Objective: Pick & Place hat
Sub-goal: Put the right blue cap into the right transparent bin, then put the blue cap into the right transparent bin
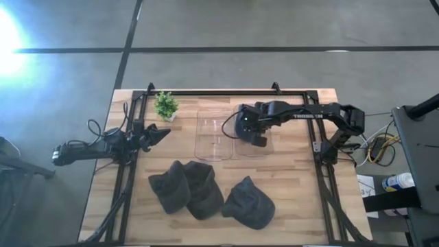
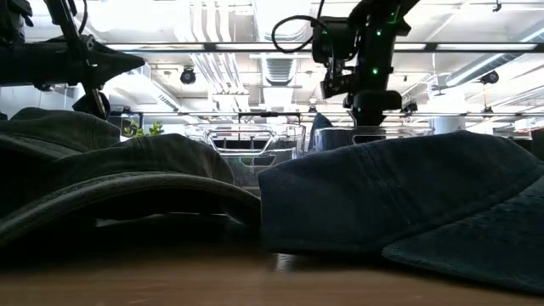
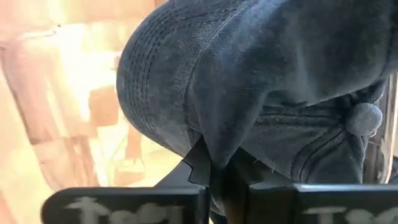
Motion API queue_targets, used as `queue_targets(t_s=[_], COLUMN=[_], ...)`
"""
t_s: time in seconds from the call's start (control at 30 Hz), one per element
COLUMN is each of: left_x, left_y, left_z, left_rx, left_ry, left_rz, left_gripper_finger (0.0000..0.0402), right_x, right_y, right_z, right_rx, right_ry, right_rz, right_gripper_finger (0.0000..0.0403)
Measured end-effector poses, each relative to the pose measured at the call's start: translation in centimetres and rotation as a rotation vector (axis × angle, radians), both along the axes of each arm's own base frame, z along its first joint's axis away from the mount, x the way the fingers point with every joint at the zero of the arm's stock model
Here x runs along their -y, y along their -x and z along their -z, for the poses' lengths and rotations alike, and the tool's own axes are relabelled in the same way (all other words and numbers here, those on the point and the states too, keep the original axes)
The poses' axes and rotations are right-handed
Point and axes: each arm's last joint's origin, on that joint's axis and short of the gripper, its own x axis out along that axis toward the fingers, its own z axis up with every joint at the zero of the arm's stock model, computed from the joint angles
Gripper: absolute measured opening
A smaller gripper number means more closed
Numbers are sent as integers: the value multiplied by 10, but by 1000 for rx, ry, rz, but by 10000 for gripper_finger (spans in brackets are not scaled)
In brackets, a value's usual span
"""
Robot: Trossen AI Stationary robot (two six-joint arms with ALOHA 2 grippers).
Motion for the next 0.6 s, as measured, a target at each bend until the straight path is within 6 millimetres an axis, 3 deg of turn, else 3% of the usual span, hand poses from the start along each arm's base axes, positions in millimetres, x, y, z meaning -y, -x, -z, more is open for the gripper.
queue_targets(t_s=[0.4, 0.6], left_x=[0, 0], left_y=[0, 0], left_z=[0, 0], left_rx=[3, 2], left_ry=[9, 8], left_rz=[5, 5], left_gripper_finger=[0, 0], right_x=[0, -14], right_y=[-1, 7], right_z=[-48, -74], right_rx=[142, 122], right_ry=[29, -178], right_rz=[4, 11], right_gripper_finger=[177, 197])
